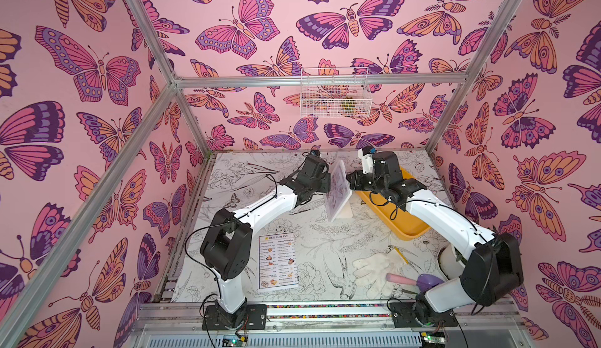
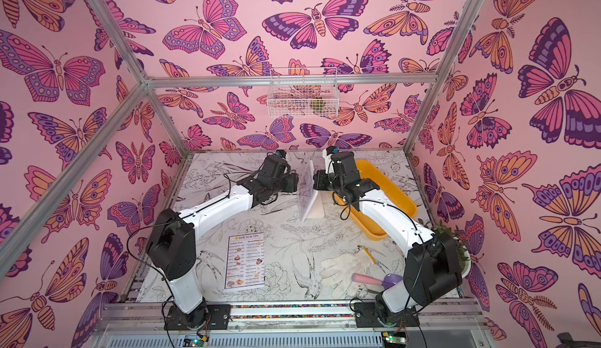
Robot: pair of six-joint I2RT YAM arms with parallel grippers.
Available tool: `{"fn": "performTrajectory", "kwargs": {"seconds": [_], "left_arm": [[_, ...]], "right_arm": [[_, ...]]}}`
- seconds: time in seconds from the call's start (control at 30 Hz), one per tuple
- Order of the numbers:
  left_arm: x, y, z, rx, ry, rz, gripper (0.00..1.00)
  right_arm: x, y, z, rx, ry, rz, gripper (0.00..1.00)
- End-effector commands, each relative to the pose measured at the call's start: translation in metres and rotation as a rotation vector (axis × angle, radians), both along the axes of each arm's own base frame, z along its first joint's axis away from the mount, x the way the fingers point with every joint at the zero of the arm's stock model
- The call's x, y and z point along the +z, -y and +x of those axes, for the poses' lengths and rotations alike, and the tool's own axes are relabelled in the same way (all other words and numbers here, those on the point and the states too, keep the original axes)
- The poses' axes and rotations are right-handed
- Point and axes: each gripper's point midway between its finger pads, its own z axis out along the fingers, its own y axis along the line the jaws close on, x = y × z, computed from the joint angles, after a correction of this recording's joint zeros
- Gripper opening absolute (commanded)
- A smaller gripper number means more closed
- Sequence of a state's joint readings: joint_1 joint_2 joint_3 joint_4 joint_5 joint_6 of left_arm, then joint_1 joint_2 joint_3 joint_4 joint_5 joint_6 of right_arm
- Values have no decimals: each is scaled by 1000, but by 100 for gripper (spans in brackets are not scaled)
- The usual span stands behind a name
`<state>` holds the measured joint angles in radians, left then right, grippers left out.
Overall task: Replace the menus in the menu holders
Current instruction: Insert the menu into the menu holder.
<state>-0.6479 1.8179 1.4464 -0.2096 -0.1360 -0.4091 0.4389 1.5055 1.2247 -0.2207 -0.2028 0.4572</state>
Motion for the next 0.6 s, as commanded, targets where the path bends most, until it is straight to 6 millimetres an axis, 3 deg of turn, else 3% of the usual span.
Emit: {"fn": "performTrajectory", "kwargs": {"seconds": [0.0,0.17,0.57], "left_arm": [[14,-5,3,19,31,-11,64],[16,-3,4,16,36,-12,64],[15,-2,6,15,33,-12,64]], "right_arm": [[13,5,3,-19,26,11,5],[19,7,5,-19,37,7,6],[4,2,0,11,3,23,6]]}}
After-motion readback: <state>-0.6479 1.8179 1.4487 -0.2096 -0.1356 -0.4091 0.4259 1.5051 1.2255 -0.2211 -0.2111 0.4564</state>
